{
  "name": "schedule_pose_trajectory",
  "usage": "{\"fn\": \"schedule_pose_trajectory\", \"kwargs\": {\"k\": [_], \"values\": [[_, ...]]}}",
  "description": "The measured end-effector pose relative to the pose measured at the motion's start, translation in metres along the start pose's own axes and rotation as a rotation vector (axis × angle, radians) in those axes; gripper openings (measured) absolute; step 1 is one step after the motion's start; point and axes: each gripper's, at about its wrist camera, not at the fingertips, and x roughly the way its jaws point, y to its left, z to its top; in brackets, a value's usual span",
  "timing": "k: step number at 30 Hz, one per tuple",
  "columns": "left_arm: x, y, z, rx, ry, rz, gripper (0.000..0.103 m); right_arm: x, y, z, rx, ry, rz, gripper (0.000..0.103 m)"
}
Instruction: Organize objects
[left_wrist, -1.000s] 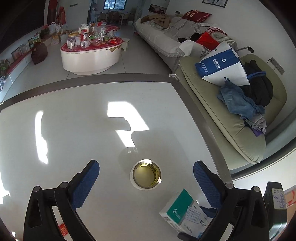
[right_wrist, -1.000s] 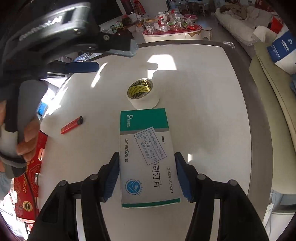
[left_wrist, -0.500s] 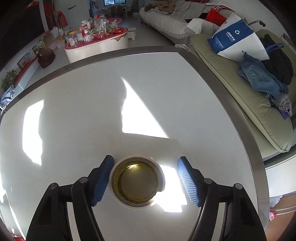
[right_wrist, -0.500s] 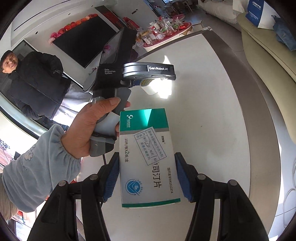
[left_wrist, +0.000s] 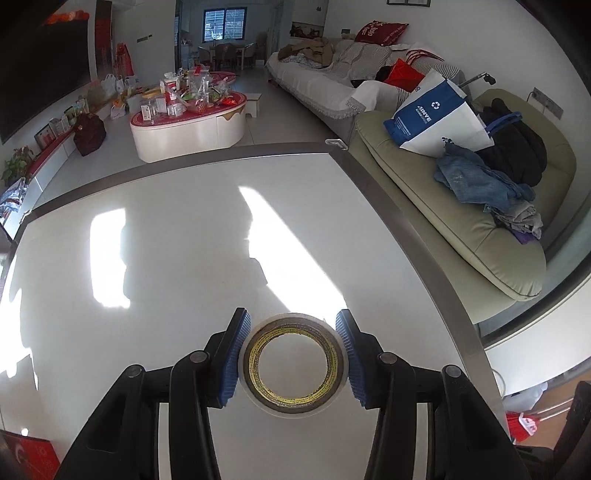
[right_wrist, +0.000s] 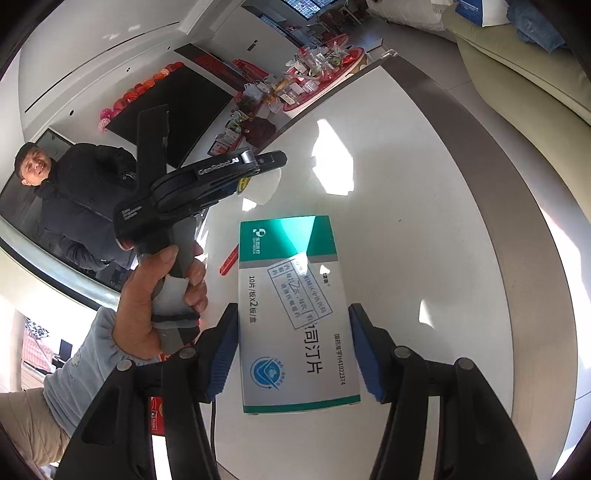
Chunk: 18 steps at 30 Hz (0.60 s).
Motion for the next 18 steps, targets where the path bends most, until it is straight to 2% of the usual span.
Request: {"fn": "schedule_pose_trajectory", "kwargs": {"k": [5,9,13,18], "values": [[-0.083,0.007,-0.062,-0.03,-0.013,-0.018,0.052,-0.006,0.018,-0.033,0.043,0.002,0.027,0.058],[-0.14,0.015,-0.115,-0.048,-0.05,0.046,0.052,-0.009,0.039,-0.062,0.061,0.011,0.055,0.058],[-0.183,0.024,-0.157,-0.067,-0.084,0.089,0.052,-0.009,0.058,-0.096,0.085,0.036,0.071,0.058],[-0.214,0.043,-0.188,-0.092,-0.12,0.143,0.052,-0.008,0.073,-0.132,0.121,0.064,0.081,0.058]]}}
